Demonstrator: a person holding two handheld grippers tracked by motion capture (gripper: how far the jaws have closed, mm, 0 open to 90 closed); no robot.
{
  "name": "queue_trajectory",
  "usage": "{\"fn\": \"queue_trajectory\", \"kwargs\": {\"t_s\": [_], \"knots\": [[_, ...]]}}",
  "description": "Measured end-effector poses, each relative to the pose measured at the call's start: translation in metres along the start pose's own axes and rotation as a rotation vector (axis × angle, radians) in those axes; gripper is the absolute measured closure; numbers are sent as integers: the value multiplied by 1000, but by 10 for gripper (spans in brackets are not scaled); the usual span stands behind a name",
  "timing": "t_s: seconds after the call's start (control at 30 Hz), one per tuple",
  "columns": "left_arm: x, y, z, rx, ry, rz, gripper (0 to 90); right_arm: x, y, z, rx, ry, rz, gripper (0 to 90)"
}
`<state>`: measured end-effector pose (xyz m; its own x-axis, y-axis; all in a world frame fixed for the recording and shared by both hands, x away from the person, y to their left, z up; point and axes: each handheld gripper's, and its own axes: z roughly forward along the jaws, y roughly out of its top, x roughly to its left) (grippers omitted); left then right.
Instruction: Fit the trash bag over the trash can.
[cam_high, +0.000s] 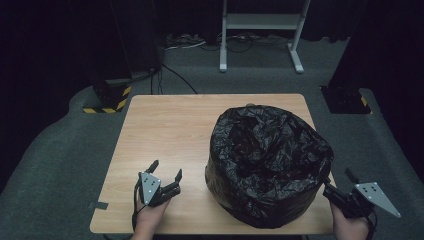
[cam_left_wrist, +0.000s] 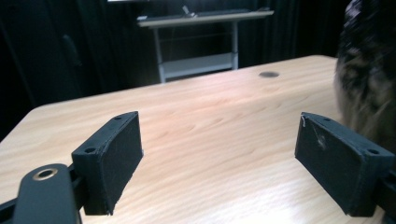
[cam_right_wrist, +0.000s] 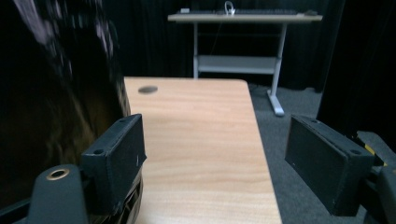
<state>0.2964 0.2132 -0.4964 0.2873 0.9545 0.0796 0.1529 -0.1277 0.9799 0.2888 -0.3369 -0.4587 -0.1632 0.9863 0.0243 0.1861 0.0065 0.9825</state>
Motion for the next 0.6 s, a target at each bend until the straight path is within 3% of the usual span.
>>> {"fn": "queue_trajectory", "kwargs": {"t_s": [0.13,0.3,0.47,0.6], "knots": [[7,-7,-6,63,22,27,150,-4,4,-7,8,-23,-12,202],[14,-20,-12,188,22,34,146,-3,-9,1,174,-25,-52,203],[21,-27,-17,331,36,35,145,5,-18,9,322,6,-77,202],[27,-27,-15,445,31,7,145,6,-23,19,475,19,-57,202]]}}
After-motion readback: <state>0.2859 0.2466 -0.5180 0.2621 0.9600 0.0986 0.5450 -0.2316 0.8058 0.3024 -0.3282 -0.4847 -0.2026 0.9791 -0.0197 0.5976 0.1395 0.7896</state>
